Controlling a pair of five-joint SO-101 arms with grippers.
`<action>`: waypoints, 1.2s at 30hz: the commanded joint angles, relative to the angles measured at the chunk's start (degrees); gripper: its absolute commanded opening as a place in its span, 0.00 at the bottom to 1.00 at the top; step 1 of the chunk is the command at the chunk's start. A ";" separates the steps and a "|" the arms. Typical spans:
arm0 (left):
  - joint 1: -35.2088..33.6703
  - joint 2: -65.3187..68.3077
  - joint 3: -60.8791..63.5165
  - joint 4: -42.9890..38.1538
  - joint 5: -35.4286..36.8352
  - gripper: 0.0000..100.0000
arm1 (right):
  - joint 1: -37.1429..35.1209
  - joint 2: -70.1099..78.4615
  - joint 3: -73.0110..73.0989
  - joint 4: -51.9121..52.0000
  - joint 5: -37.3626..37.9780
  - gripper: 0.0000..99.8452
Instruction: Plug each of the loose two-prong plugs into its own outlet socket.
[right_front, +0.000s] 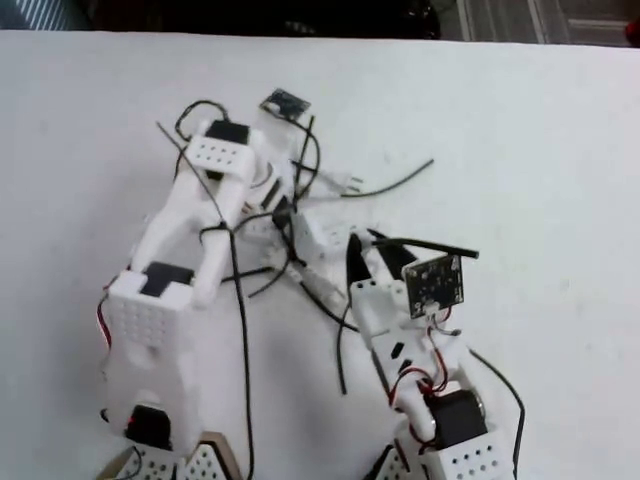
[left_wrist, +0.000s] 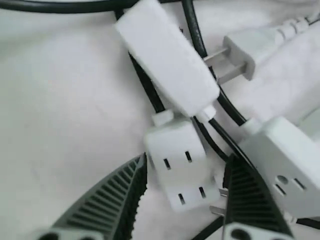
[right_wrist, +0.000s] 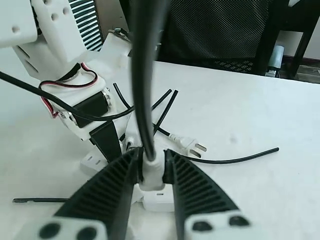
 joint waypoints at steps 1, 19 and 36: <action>-1.01 -0.75 0.44 -2.37 0.18 0.25 | -1.45 0.75 -0.18 -1.01 -0.09 0.02; -2.77 -1.36 5.01 -5.71 -0.35 0.06 | -1.45 0.75 -0.18 -0.92 0.00 0.02; -3.38 -23.25 0.62 10.20 -12.48 0.02 | -1.45 0.75 -0.18 -0.92 0.00 0.02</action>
